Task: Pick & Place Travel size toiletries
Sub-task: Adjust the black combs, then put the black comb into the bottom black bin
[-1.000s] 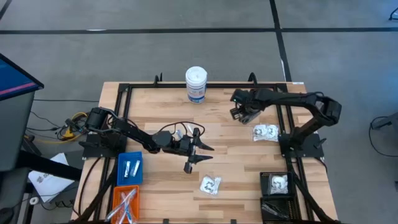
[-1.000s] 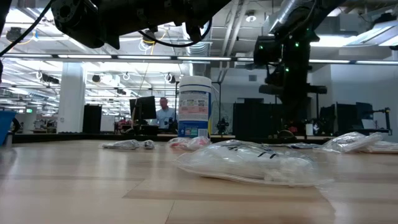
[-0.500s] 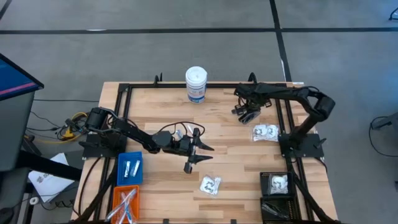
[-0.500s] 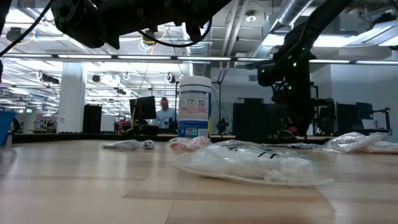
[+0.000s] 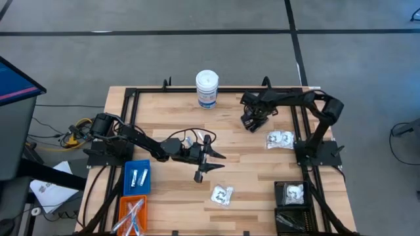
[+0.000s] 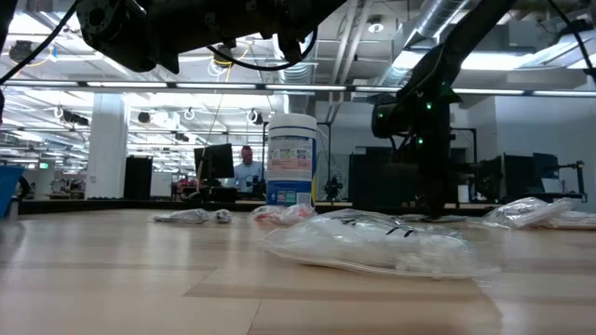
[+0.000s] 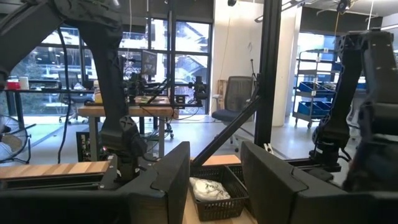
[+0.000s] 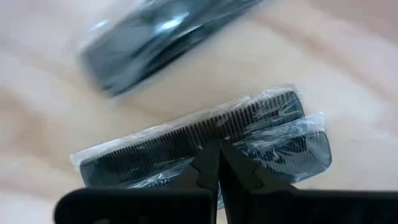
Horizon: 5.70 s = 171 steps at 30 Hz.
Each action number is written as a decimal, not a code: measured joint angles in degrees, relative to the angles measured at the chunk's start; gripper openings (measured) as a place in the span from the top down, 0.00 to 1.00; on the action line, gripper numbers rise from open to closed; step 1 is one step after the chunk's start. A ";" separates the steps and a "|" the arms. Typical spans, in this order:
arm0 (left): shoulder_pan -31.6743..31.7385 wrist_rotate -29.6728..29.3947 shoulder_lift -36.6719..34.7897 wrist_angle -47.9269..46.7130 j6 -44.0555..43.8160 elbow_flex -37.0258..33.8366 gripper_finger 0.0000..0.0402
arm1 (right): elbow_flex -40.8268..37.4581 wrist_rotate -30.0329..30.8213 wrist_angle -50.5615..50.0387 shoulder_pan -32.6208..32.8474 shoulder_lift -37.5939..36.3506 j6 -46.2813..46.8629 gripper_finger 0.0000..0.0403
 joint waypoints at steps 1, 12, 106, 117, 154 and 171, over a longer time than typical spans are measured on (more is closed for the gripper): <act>0.00 0.00 0.00 0.00 0.00 0.00 0.66 | 0.19 -0.64 -0.13 0.87 -0.33 0.02 1.00; 0.00 0.00 0.00 -0.04 0.00 0.00 0.66 | 4.43 -9.75 4.29 14.16 1.20 0.47 1.00; -0.13 0.00 0.00 -0.17 0.85 -0.02 0.66 | 26.32 -8.19 -15.43 4.04 10.17 -7.67 1.00; -0.61 0.00 0.00 -0.15 0.90 -0.02 0.66 | 26.46 -10.88 -21.12 -3.40 10.36 -6.40 1.00; -0.61 0.00 0.00 0.15 0.90 -0.02 0.66 | 28.87 -23.31 -20.31 12.52 19.30 -12.48 1.00; -0.61 0.04 0.00 -0.05 0.85 -0.07 0.66 | 30.35 -20.57 -6.32 27.54 10.45 -16.80 1.00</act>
